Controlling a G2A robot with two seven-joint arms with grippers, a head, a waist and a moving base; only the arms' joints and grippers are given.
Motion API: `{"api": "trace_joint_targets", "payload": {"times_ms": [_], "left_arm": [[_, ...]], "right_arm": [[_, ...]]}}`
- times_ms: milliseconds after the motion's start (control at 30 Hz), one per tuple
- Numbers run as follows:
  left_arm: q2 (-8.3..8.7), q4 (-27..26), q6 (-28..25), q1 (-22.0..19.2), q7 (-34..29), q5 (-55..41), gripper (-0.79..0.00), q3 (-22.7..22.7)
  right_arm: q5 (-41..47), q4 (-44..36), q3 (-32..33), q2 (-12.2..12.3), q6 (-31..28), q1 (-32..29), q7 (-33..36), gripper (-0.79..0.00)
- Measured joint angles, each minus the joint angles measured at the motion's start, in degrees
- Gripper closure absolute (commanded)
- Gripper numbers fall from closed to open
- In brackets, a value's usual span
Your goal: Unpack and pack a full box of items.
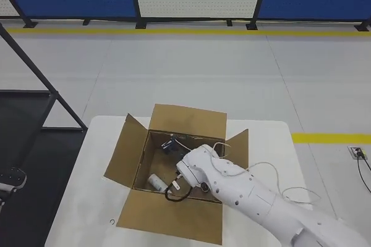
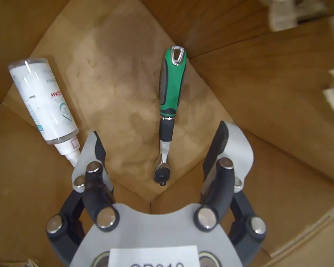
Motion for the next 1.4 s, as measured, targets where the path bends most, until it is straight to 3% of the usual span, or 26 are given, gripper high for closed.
{"api": "trace_joint_targets", "payload": {"times_ms": [33,67,100,333,833,933,967,1067,1400], "left_arm": [[0.00,0.00,0.00,0.00,0.00,0.00,-0.785,0.00],[0.00,0.00,0.00,0.00,0.00,0.00,-0.785,0.00],[0.00,0.00,0.00,0.00,0.00,0.00,-0.785,0.00],[0.00,0.00,0.00,0.00,0.00,-0.01,-0.785,0.00],[0.00,0.00,0.00,0.00,0.00,-0.01,-0.785,0.00],[0.00,0.00,0.00,0.00,0.00,-0.01,-0.785,0.00],[0.00,0.00,0.00,0.00,0.00,-0.01,-0.785,0.00],[0.00,0.00,0.00,0.00,0.00,0.00,-0.785,0.00],[0.00,0.00,0.00,0.00,0.00,0.00,-0.785,0.00]], "right_arm": [[0.26,2.30,-0.37,-1.05,0.06,0.43,0.23,-0.514],[0.49,3.85,-0.57,-1.82,0.09,0.70,0.26,-0.382],[0.79,5.32,-0.71,-2.56,-0.06,0.93,0.22,-0.366],[3.01,15.49,-0.82,-6.92,-3.90,2.17,0.34,-0.360],[5.33,29.78,0.75,-12.00,-9.86,2.84,-1.94,-0.302],[5.44,31.77,1.03,-12.85,-10.75,2.87,-2.17,-0.228],[5.45,32.25,1.11,-13.07,-11.01,2.88,-2.27,-0.126],[5.49,33.61,1.38,-13.74,-11.83,2.90,-2.63,0.000],[6.47,33.00,3.78,-14.19,-19.01,4.62,-5.90,0.000]]}}
